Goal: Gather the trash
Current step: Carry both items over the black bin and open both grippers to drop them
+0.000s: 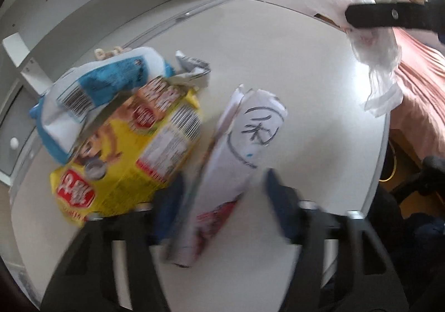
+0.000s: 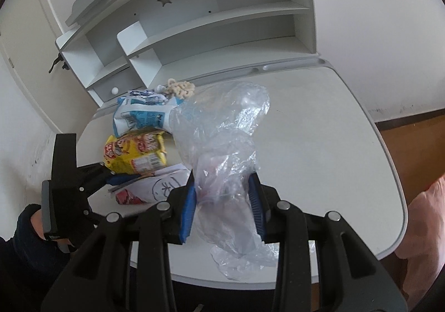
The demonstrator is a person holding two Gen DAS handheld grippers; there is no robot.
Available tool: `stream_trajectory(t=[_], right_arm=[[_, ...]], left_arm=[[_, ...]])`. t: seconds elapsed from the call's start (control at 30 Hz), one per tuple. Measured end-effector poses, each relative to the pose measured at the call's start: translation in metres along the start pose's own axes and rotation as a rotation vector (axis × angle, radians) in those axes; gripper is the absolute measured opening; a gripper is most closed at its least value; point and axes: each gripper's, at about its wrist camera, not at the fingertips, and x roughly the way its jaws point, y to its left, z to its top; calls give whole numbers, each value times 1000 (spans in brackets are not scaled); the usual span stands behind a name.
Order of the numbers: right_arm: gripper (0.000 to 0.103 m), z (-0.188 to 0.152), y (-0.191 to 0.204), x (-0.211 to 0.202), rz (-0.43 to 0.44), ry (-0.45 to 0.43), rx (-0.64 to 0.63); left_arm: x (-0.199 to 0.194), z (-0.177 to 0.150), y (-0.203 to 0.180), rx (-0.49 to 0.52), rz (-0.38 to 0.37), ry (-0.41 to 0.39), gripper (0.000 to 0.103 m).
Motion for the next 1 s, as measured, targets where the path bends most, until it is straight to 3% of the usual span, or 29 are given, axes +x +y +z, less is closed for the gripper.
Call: stream_trajectory(t=[0.07, 0.13, 0.23, 0.37, 0.5, 0.8, 1.0], right_arm=[[35, -2, -5, -3, -3, -6, 14], [35, -5, -14, -10, -12, -17, 32], [35, -10, -29, -23, -32, -42, 61], [35, -22, -62, -47, -85, -76, 121], [35, -46, -111, -77, -190, -111, 217], [35, -163, -241, -151, -510, -129, 535], [35, -244, -298, -176, -606, -85, 723]], left_arm=[[2, 6, -5, 11, -7, 9, 35], [2, 10, -9, 8, -12, -2, 21], [1, 21, -9, -38, -43, -20, 17], [-2, 45, -30, -22, -53, -57, 17], [-1, 74, -61, -17, -85, -96, 17], [20, 134, -195, 102, -276, -147, 17], [55, 158, -296, 201, -418, -125, 17]])
